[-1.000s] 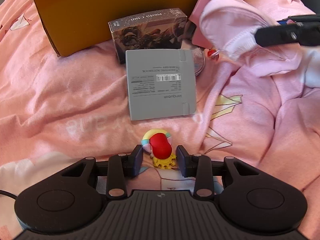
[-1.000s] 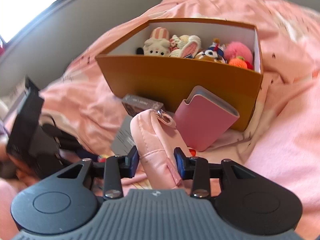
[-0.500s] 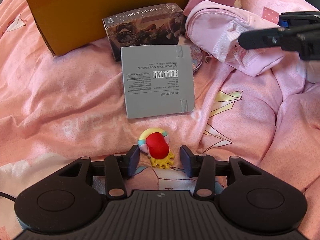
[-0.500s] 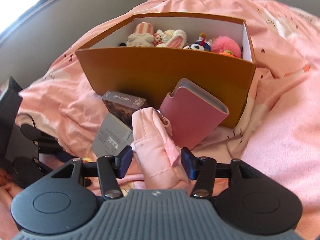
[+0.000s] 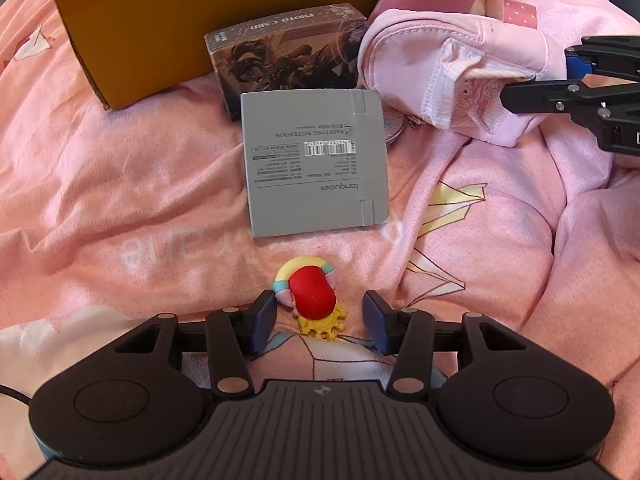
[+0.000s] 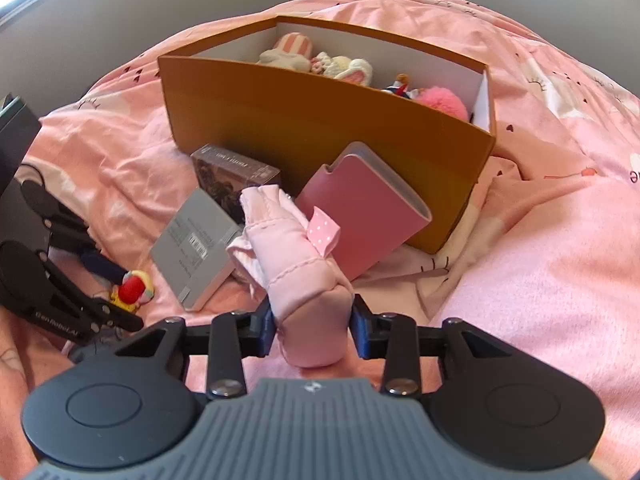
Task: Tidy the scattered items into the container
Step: 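Grasp the red-yellow toy with left tool while right tool grasps the pink pouch, then lift the toy with left tool while right tool carries the pink pouch into the shoebox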
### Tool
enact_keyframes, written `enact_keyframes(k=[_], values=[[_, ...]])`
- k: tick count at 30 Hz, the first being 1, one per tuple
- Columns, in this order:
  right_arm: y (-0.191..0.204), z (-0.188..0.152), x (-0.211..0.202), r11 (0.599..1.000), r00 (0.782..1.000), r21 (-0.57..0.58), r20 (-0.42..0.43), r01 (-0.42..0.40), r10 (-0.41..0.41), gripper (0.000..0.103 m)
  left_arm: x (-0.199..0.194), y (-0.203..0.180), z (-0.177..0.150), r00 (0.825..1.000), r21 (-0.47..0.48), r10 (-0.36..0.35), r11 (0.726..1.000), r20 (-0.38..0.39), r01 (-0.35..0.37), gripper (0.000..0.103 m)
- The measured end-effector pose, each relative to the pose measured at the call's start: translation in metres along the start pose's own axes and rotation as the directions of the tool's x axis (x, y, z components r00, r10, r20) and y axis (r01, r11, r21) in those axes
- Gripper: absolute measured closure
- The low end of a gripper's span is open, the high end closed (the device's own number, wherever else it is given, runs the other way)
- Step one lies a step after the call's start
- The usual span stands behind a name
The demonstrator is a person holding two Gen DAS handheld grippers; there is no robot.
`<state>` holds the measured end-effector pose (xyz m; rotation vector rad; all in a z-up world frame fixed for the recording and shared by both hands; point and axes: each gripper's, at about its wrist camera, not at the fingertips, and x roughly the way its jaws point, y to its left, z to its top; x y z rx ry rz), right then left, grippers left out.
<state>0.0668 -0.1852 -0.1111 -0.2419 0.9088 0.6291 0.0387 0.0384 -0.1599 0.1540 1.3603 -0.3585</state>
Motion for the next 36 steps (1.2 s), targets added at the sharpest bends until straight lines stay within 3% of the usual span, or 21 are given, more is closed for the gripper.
enact_keyframes(k=[2,19,25,29,31,36], values=[[-0.003,0.000,0.001,1.000,1.000,0.028,0.005,0.003,-0.004,0.064,0.001,0.003,0.000,1.000,-0.017,0.011,1.000,0.004,-0.011,0.059],[0.001,0.005,-0.020,0.997,0.996,0.074,0.083,-0.016,0.010,0.070,-0.022,0.013,0.001,0.993,-0.070,-0.031,0.997,0.112,0.039,0.063],[0.002,0.019,-0.042,0.998,0.991,0.057,0.130,-0.032,0.024,0.070,-0.050,0.014,0.013,0.979,-0.073,-0.062,0.994,0.195,0.078,0.063],[-0.001,0.037,-0.061,0.999,0.983,0.026,0.183,-0.019,0.014,0.070,-0.090,0.021,0.031,0.964,-0.063,-0.067,0.994,0.258,0.086,0.063],[-0.003,0.048,-0.069,1.000,0.977,-0.003,0.212,-0.001,0.001,0.070,-0.083,0.015,0.044,0.956,-0.048,-0.070,0.995,0.285,0.087,0.063],[-0.013,0.083,-0.083,0.995,0.962,-0.064,0.268,0.077,-0.057,0.070,-0.108,0.015,0.059,0.937,-0.009,-0.060,0.998,0.345,0.067,0.063]])
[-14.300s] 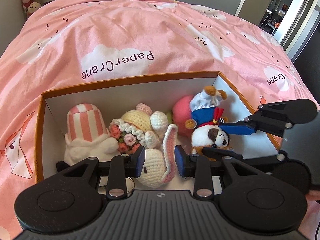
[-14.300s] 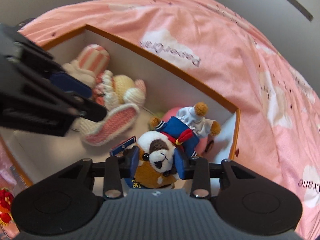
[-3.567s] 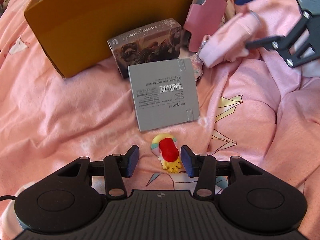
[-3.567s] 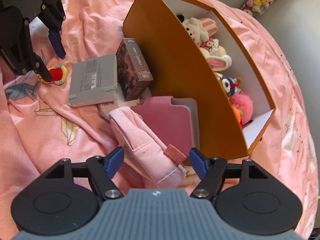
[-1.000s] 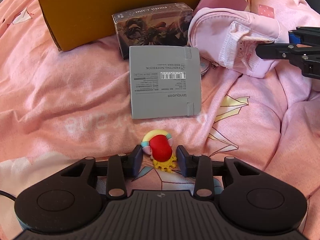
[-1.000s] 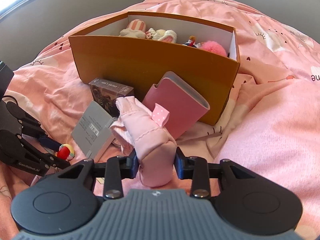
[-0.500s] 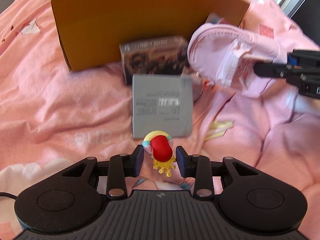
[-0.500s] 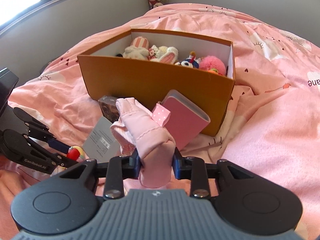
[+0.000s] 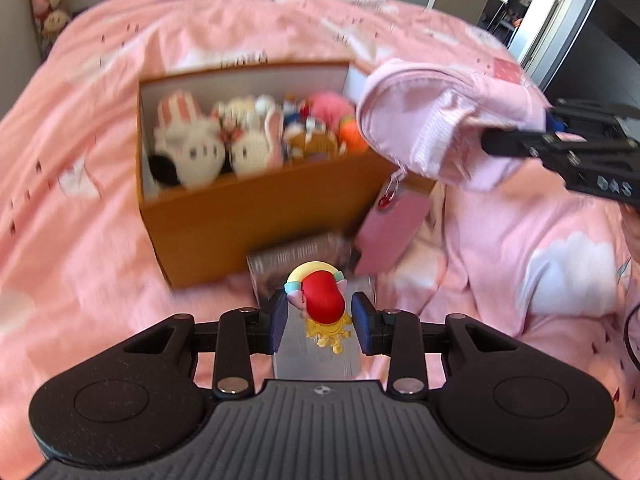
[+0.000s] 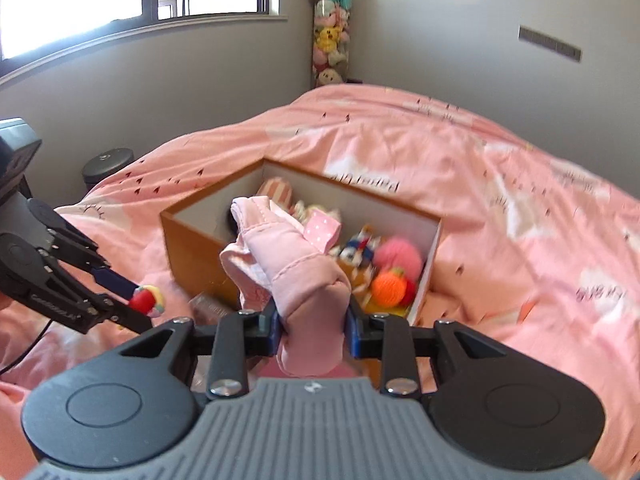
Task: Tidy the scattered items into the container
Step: 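Lift the toy with left tool while right tool carries the pink pouch into the shoebox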
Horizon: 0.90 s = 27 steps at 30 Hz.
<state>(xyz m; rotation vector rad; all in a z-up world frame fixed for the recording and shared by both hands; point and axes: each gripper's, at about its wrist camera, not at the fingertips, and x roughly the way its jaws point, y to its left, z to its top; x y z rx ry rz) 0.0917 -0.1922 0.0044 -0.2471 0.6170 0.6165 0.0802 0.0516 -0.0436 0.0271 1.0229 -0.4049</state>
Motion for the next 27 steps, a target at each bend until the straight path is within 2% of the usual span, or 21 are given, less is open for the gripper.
enact_keyframes(k=[5,9,13,21,27], values=[[-0.022,0.031,0.018,0.998,0.999,-0.031,-0.019,0.050,-0.050,0.070,-0.007,0.004,0.027,0.999,0.014,0.003,1.000,0.052,-0.004,0.063],[-0.034,0.049,0.045,0.995,0.989,-0.035,-0.109,0.092,-0.095,0.070,-0.014,0.006,0.046,0.997,0.026,0.004,1.000,0.081,-0.006,0.063],[-0.035,0.056,0.074,0.989,0.967,-0.105,-0.221,0.102,-0.123,0.070,-0.009,0.005,0.056,0.996,0.030,-0.009,1.000,0.089,0.007,0.063],[-0.024,0.062,0.122,0.965,0.891,-0.254,-0.420,0.069,-0.174,0.070,0.003,0.010,0.062,0.997,0.011,-0.036,0.999,0.074,0.035,0.063],[-0.010,0.072,0.153,0.943,0.813,-0.330,-0.536,0.043,-0.225,0.070,0.004,0.017,0.059,0.996,-0.012,-0.046,0.999,0.077,0.047,0.063]])
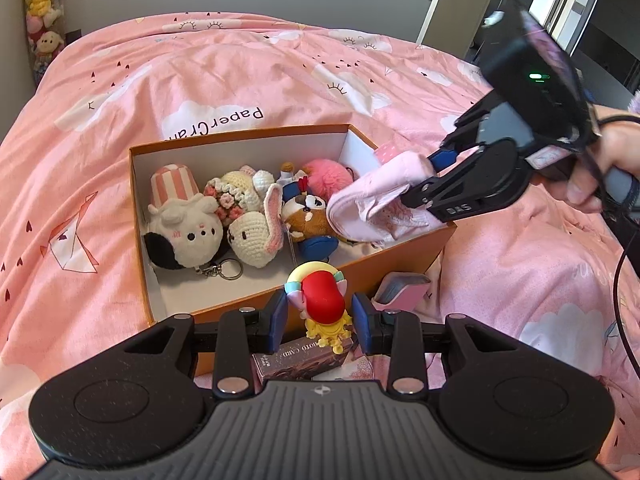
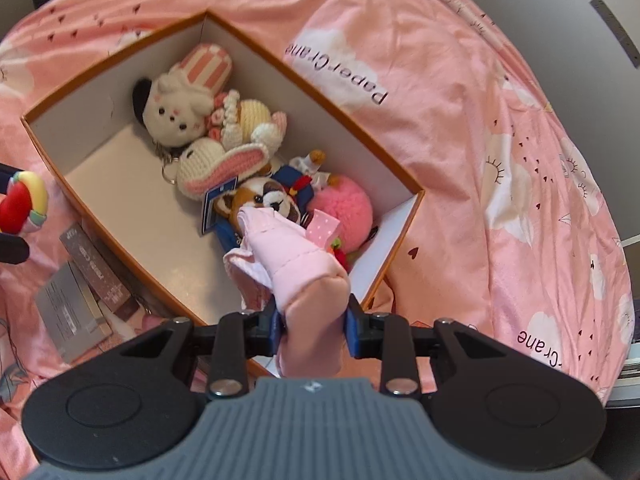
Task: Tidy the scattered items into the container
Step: 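Lift the toy with left tool while right tool carries the pink pouch into the shoebox, then open the right tool to release the pink pouch inside the shoebox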
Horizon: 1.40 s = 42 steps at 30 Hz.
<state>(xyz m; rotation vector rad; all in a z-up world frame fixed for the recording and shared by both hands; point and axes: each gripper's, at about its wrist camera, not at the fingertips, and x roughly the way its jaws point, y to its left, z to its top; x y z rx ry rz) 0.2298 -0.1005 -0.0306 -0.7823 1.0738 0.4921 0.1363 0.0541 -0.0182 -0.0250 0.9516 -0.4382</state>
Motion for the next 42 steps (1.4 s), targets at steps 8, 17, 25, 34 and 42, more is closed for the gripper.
enact_keyframes(k=[8,17,25,34,42], values=[[-0.009,0.014,0.023,0.994,0.995,0.101,-0.081,-0.044,0.053,0.070,-0.003,0.004,-0.003,1.000,-0.010,-0.014,1.000,0.006,0.014,0.063],[-0.015,-0.005,0.051,0.972,0.975,0.196,-0.150,-0.133,0.163,0.068,0.003,0.002,-0.005,1.000,-0.012,-0.029,0.999,0.002,0.029,0.063],[-0.014,-0.010,0.029,0.983,0.986,0.118,-0.074,-0.140,0.149,0.038,0.006,0.003,-0.005,1.000,-0.014,-0.021,1.000,-0.007,0.021,0.063],[-0.023,-0.004,0.004,0.989,0.988,0.078,0.097,-0.129,0.121,0.053,0.008,-0.002,-0.005,1.000,-0.007,-0.031,1.000,-0.005,0.031,0.063],[-0.008,0.007,0.029,0.989,0.987,0.046,0.079,-0.142,0.138,0.068,0.007,0.000,-0.005,1.000,-0.005,-0.024,1.000,-0.008,0.024,0.063]])
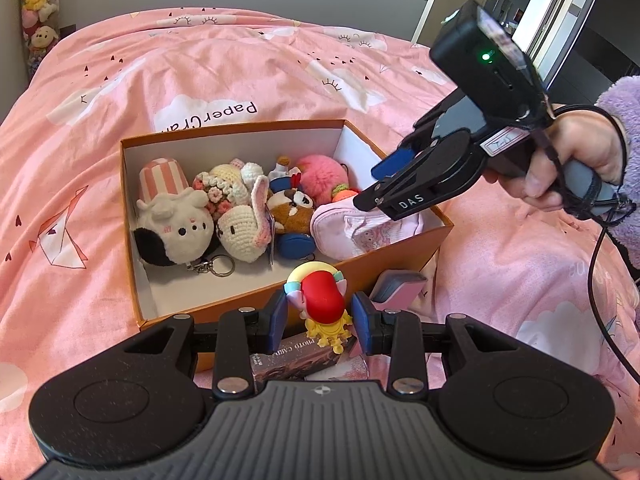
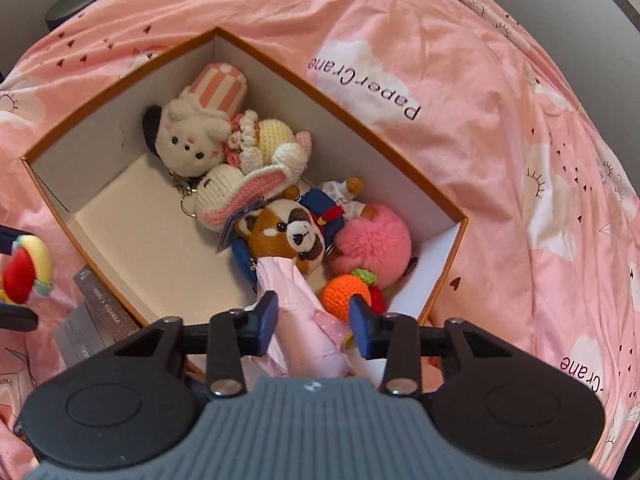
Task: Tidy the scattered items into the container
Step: 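Open the right tool to release the pink pouch inside the shoebox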
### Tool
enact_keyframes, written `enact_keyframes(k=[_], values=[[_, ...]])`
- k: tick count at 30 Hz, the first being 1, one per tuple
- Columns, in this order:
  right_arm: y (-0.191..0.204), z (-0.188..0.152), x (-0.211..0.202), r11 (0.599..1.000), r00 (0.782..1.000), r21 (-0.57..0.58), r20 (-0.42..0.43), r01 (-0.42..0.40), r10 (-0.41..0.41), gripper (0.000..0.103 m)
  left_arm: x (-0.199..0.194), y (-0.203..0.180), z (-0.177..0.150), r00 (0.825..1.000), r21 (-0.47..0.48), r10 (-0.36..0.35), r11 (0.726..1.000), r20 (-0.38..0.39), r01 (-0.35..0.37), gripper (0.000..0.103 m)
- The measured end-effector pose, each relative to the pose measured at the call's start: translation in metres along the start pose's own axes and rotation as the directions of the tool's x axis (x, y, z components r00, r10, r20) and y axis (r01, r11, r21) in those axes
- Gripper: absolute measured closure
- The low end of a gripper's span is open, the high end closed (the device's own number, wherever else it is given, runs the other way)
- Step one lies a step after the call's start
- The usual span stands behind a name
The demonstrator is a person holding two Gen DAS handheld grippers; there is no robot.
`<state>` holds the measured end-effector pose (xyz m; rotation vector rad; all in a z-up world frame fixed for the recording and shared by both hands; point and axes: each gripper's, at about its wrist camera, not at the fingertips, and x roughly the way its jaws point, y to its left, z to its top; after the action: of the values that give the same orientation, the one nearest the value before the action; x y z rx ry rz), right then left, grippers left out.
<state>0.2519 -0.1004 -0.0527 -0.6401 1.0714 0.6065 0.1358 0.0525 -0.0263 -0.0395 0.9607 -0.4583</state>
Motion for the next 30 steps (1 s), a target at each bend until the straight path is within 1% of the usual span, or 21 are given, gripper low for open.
enact_keyframes(k=[1,6,9,11,14,15,16,18,22,26,30], values=[[-0.001,0.000,0.001,1.000,1.000,0.009,-0.005,-0.012,0.012,0.073,0.000,0.000,0.000,1.000,-0.001,0.000,1.000,-0.002,0.000,0.063],[-0.003,0.000,0.004,0.999,1.000,0.031,-0.027,-0.005,0.006,0.077,0.002,0.003,0.000,1.000,-0.009,0.001,1.000,-0.006,-0.001,0.063],[-0.013,-0.001,0.010,0.997,0.999,0.072,-0.049,0.010,-0.006,0.078,0.001,0.002,-0.001,1.000,-0.006,-0.004,1.000,-0.002,0.004,0.062],[-0.019,-0.003,0.016,0.995,0.998,0.098,-0.066,0.021,-0.015,0.081,0.001,0.002,-0.001,1.000,-0.004,-0.003,1.000,-0.001,0.003,0.063],[-0.025,-0.007,0.025,0.990,0.996,0.139,-0.087,0.001,0.011,0.083,0.001,0.001,0.000,1.000,-0.004,0.001,1.000,-0.002,-0.001,0.063],[-0.025,-0.008,0.028,0.990,0.995,0.144,-0.097,-0.005,0.019,0.085,0.001,0.001,0.001,1.000,-0.005,0.002,1.000,-0.002,-0.002,0.063],[-0.024,-0.010,0.032,0.989,0.993,0.145,-0.113,-0.007,0.023,0.090,0.001,0.000,0.001,1.000,-0.005,0.003,1.000,-0.002,-0.003,0.062],[-0.020,-0.014,0.041,0.991,0.990,0.135,-0.138,-0.001,0.020,0.091,0.001,0.000,0.001,1.000,-0.002,0.002,1.000,-0.002,-0.002,0.063],[-0.016,-0.017,0.051,0.991,0.989,0.130,-0.149,0.010,0.009,0.094,0.001,-0.003,0.002,1.000,0.010,0.001,1.000,-0.004,-0.001,0.063],[-0.014,-0.022,0.070,0.992,0.984,0.126,-0.179,0.029,-0.006,0.097,0.003,-0.005,0.007,1.000,0.019,0.004,1.000,-0.011,-0.004,0.063],[-0.011,-0.020,0.078,0.994,0.983,0.105,-0.185,0.037,-0.017,0.099,0.008,-0.004,0.021,1.000,0.046,-0.002,0.999,-0.023,0.004,0.063]])
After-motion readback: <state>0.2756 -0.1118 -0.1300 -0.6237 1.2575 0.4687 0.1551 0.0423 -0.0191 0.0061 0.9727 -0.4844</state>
